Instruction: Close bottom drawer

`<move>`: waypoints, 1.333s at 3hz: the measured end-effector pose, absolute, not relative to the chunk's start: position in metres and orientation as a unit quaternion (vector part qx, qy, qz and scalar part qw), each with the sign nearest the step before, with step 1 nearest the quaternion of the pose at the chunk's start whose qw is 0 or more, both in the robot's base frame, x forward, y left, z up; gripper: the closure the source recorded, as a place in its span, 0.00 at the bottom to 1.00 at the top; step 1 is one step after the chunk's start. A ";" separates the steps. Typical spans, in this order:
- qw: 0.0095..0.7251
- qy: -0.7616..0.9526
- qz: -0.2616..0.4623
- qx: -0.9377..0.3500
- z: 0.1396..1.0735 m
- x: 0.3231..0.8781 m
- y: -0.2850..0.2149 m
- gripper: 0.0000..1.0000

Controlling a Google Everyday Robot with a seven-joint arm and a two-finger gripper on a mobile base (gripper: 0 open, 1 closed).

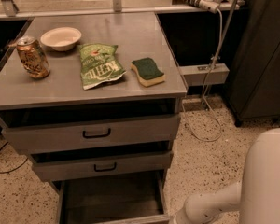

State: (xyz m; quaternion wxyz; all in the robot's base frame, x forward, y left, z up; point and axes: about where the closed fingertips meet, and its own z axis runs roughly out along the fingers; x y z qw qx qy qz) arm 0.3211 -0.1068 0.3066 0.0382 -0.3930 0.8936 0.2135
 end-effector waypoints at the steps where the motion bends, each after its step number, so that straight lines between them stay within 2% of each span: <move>1: 0.038 0.894 0.214 -0.393 0.307 0.321 -0.107 1.00; 2: 0.038 0.896 0.217 -0.385 0.288 0.323 -0.103 1.00; 3: 0.059 0.910 0.212 -0.352 0.235 0.359 -0.104 1.00; 4: 0.059 0.909 0.210 -0.354 0.229 0.360 -0.102 1.00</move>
Offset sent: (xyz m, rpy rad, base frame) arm 0.0064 0.0077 -0.0469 0.0123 0.0135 -0.0424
